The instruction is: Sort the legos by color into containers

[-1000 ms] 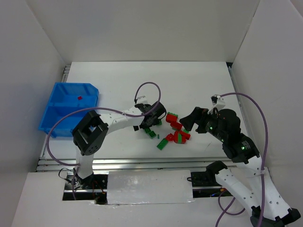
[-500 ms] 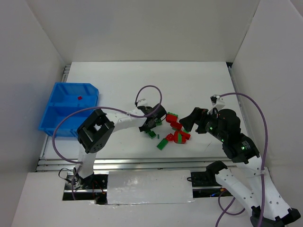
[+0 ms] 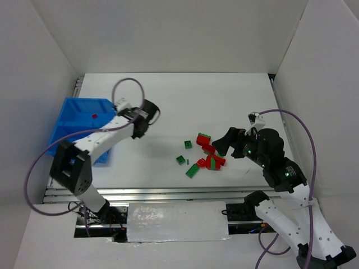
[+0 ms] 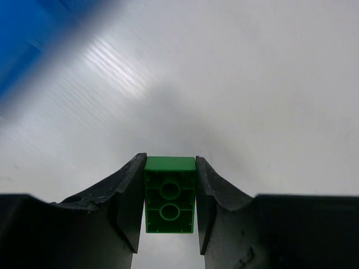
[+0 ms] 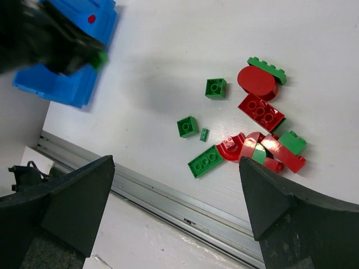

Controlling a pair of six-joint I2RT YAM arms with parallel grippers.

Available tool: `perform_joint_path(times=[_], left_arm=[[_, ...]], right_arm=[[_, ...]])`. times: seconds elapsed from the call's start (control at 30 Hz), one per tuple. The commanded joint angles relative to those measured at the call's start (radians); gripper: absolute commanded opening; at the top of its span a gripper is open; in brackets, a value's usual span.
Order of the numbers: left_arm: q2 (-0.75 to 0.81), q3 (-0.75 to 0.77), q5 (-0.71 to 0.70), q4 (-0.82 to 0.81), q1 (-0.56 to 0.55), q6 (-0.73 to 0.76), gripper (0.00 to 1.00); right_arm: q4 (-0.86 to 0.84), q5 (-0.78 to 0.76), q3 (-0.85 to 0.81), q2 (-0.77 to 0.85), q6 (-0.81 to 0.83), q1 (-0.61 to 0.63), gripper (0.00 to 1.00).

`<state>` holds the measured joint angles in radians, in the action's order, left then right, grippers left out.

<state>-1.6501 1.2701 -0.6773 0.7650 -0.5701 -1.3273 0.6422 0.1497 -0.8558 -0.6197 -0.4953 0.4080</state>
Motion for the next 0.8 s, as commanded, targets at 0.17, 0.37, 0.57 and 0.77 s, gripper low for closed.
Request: perform_joint_path(times=[0.17, 0.37, 0.57, 0.77], left_arm=[[0.288, -0.075, -0.127, 0.16, 0.416, -0.009, 0.1], [0.329, -0.144, -0.051, 0.057, 0.617, 0.057, 0.61], [0.302, -0.084, -0.019, 0.046, 0.699, 0.122, 0.99], [0.412, -0.141, 0.147, -0.282, 0.444, 0.344, 0.99]], right_arm=[[-0.012, 0.008, 0.004, -0.003, 0.023, 0.009, 1.0], [0.011, 0.008, 0.0, -0.005, 0.029, 0.011, 1.0], [0.011, 0.004, 0.015, 0.011, 0.031, 0.014, 1.0], [0.002, -0.042, 0.012, 0.026, 0.001, 0.014, 1.0]])
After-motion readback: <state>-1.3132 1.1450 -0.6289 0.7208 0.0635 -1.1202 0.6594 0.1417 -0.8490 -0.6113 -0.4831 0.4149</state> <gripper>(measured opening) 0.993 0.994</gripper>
